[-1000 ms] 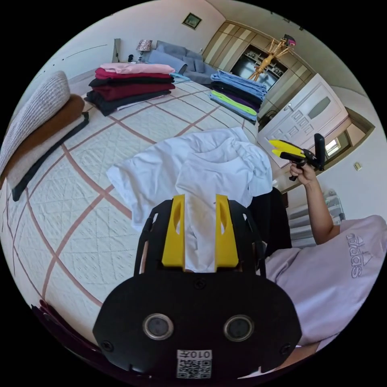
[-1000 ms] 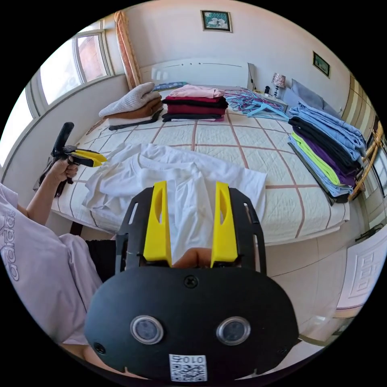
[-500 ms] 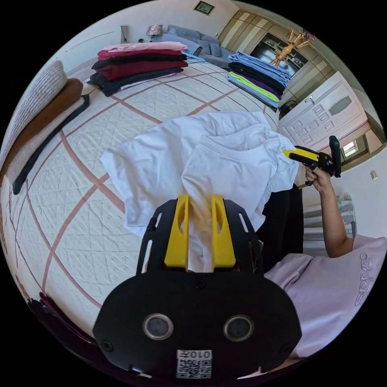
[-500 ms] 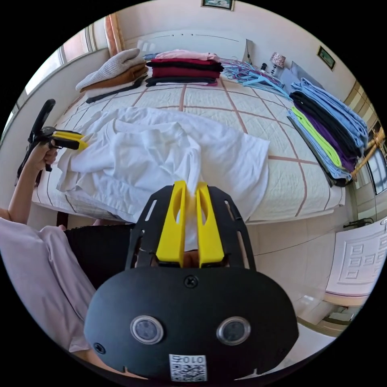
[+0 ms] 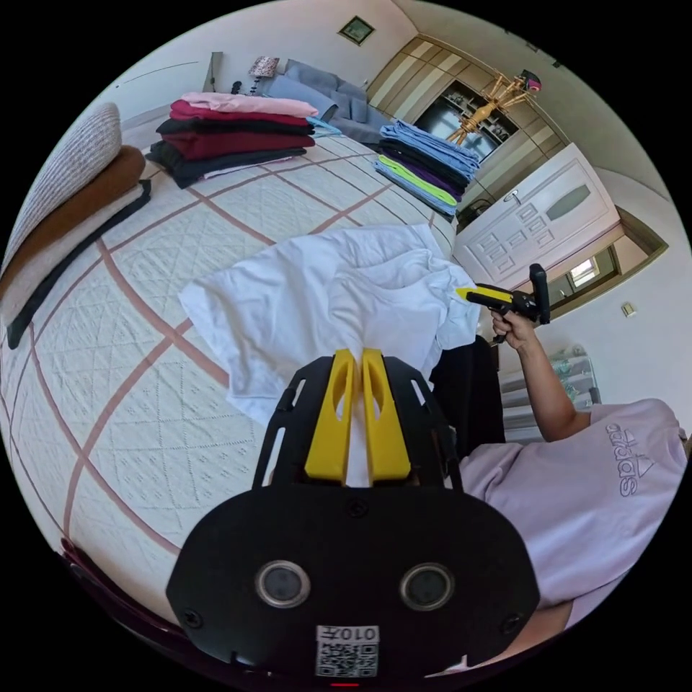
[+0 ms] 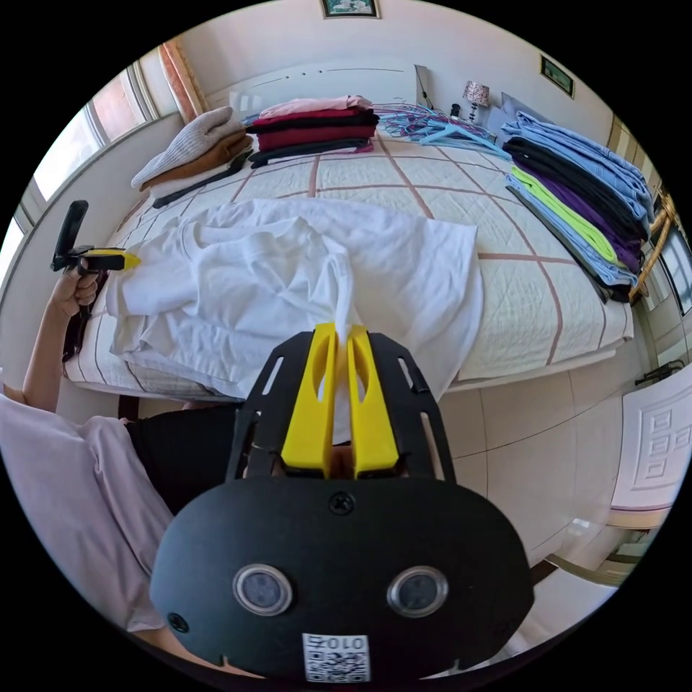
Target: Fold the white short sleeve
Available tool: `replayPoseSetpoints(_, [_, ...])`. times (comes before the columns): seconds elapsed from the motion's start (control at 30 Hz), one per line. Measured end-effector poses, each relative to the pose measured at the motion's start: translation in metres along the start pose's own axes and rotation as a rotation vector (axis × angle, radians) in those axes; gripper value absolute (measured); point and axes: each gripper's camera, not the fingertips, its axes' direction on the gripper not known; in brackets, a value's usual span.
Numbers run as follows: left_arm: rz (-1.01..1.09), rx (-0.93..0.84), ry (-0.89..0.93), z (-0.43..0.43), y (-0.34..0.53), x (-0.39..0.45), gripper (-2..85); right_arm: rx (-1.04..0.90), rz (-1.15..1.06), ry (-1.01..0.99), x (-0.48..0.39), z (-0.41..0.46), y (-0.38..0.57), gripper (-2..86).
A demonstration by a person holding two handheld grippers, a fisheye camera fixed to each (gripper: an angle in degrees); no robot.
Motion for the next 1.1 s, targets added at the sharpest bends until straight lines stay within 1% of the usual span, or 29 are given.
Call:
replayPoseSetpoints(0.07, [0.03, -0.011, -0.011, -0.003, 0.001, 0.009, 0.1, -0.02, -0.006, 0.02, -0.003, -0.006, 0.003, 2.1])
replayPoseSetpoints(0.17, [0.109, 0.027, -0.017, -0.024, -0.003, 0.03, 0.0, -0.023, 0.011, 0.047, -0.005, -0.024, 0.008, 1.7])
replayPoseSetpoints(0.27, [0.197, 0.063, -0.026, -0.059, -0.024, 0.054, -0.1, 0.007, 0.027, 0.076, 0.001, -0.06, 0.002, 1.5])
replayPoseSetpoints(0.33, [0.27, 0.096, -0.069, -0.088, -0.044, 0.073, -0.1, 0.045, 0.006, 0.139, 0.001, -0.103, -0.015, 1.4])
replayPoseSetpoints(0.4, [0.344, 0.183, -0.134, -0.142, -0.071, 0.098, -0.1, 0.102, -0.031, 0.174, -0.005, -0.145, -0.031, 1.4])
replayPoseSetpoints(0.43, [0.361, 0.211, -0.15, -0.158, -0.076, 0.105, -0.1, 0.147, -0.063, 0.214, -0.012, -0.176, -0.041, 1.4])
replayPoseSetpoints(0.5, [0.419, 0.32, -0.215, -0.221, -0.092, 0.132, -0.1, 0.217, -0.102, 0.297, -0.024, -0.223, -0.053, 1.4])
replayPoseSetpoints(0.57, [0.475, 0.392, -0.244, -0.267, -0.099, 0.154, -0.1, 0.287, -0.136, 0.351, -0.035, -0.271, -0.063, 1.4])
replayPoseSetpoints(0.63, [0.522, 0.456, -0.287, -0.313, -0.103, 0.178, -0.1, 0.387, -0.175, 0.383, -0.05, -0.337, -0.073, 1.4])
replayPoseSetpoints(0.7, [0.583, 0.532, -0.355, -0.37, -0.104, 0.212, -0.1, 0.459, -0.206, 0.413, -0.065, -0.386, -0.079, 1.4])
replayPoseSetpoints(0.73, [0.594, 0.55, -0.37, -0.383, -0.103, 0.22, -0.1, 0.499, -0.227, 0.445, -0.078, -0.415, -0.082, 1.4])
replayPoseSetpoints(0.77, [0.618, 0.585, -0.38, -0.408, -0.102, 0.236, -0.1, 0.516, -0.235, 0.466, -0.084, -0.429, -0.084, 1.4])
replayPoseSetpoints(0.83, [0.665, 0.627, -0.323, -0.44, -0.098, 0.258, -0.1, 0.541, -0.247, 0.598, -0.106, -0.47, -0.092, 1.3])
replayPoseSetpoints(0.87, [0.704, 0.643, -0.27, -0.455, -0.095, 0.273, -0.1, 0.534, -0.246, 0.632, -0.11, -0.478, -0.095, 1.3])
replayPoseSetpoints(0.93, [0.773, 0.642, -0.197, -0.468, -0.09, 0.301, -0.2, 0.469, -0.234, 0.713, -0.114, -0.503, -0.109, 1.3])
replayPoseSetpoints(0.97, [0.827, 0.635, -0.149, -0.47, -0.087, 0.322, -0.2, 0.449, -0.225, 0.71, -0.112, -0.509, -0.114, 1.3])
replayPoseSetpoints(1.03, [0.9, 0.625, -0.068, -0.464, -0.084, 0.351, -0.2, 0.345, -0.169, 0.668, -0.093, -0.526, -0.142, 1.3])
replayPoseSetpoints(1.1, [0.962, 0.601, 0.018, -0.441, -0.089, 0.384, -0.2, 0.26, -0.095, 0.667, -0.075, -0.535, -0.175, 1.2])
